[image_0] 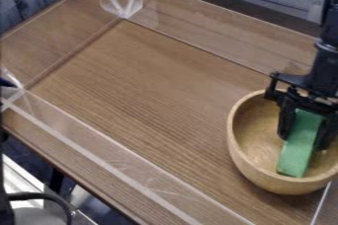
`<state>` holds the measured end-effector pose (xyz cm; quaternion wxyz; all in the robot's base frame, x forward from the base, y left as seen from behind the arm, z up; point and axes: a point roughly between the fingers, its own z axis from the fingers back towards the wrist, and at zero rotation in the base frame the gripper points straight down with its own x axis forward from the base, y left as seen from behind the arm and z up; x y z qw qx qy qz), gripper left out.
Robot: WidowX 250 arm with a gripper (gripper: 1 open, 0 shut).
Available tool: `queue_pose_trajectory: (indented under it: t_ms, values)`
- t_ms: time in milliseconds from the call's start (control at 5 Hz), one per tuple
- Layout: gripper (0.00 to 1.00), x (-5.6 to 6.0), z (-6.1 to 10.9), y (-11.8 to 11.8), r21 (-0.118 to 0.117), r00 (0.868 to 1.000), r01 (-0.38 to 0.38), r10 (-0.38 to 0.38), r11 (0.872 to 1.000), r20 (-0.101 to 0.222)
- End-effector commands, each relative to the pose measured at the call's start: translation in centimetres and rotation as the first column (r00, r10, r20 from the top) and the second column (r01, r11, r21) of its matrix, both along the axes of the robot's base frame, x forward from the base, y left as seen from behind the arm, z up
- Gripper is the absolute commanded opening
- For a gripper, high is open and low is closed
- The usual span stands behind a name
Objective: Put the green block in the brown bowl
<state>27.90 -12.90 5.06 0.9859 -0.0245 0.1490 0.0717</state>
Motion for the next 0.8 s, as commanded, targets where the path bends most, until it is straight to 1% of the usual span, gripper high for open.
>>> queue_pose_trajectory:
  t_ms: [0,200,400,600]
  values:
    - [0.00,0.3,0.7,0.3,-0.022,0.996,-0.019,0.020,1.000,0.084]
    - [1.00,0.0,2.2,0.4,-0.043,0.989,-0.033,0.039,0.999,0.143]
    - [1.00,0.1,3.7,0.0,-0.098,0.982,-0.005,0.023,0.995,0.186]
    - [1.00,0.2,4.3,-0.3,-0.144,0.978,0.019,0.011,0.989,0.207]
